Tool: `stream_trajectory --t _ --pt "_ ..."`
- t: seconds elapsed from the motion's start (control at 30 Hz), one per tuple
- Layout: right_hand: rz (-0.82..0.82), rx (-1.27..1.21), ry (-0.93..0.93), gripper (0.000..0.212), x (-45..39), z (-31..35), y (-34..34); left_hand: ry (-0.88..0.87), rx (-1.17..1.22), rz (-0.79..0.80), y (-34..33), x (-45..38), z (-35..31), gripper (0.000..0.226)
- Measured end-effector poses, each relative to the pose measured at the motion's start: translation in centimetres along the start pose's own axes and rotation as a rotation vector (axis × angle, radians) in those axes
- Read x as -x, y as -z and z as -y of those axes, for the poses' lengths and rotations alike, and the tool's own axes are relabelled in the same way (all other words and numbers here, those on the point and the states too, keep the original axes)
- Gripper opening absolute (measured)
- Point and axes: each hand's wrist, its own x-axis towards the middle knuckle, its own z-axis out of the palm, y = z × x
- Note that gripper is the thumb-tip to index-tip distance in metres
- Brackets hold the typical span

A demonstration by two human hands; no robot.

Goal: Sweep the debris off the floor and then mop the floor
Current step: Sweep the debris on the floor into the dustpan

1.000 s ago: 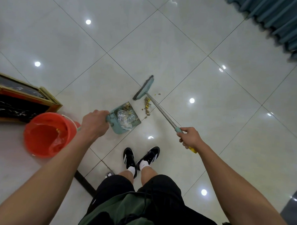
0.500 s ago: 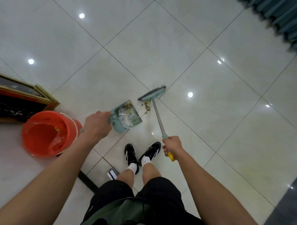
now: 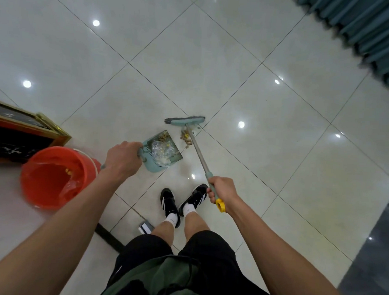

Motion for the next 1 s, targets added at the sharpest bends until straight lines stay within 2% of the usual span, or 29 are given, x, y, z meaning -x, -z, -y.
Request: stream_trajectory --t 0.23,0.43,0.5,0.6,0.63,0.83,1.0 --pt "-0.179 0.759 0.33 0.033 -1.1 -2.4 2.4 -0.005 0.034 0.002 0.0 -0.3 0.3 0.023" --pt "-0.332 1.183 0.402 0.044 -2.1 -3.8 5.3 0.003 0.041 0.011 0.2 -0.6 0.3 0.02" --pt "-0.366 1.16 0.373 0.049 -2.3 -4.5 5.7 -0.007 0.03 0.009 0.3 -0.8 0.3 0.02" --pt "-0.319 0.862 0.232 0.058 -3.2 -4.1 5.5 -0.037 0.002 -0.001 0.3 -1.1 0.0 0.021" --pt "-0.305 0.834 0.218 0.056 -3.6 -3.6 5.2 -0.048 -0.008 -0.004 0.3 -1.2 -0.1 0.022" --pt "-0.298 0.887 0.217 0.037 -5.7 -0.8 3.7 -0.074 -0.044 -0.018 0.4 -2.1 -0.8 0.025" --pt "-0.232 0.923 0.17 0.03 -6.8 -0.9 3.6 -0.089 -0.072 -0.003 -0.4 -2.3 -0.2 0.022"
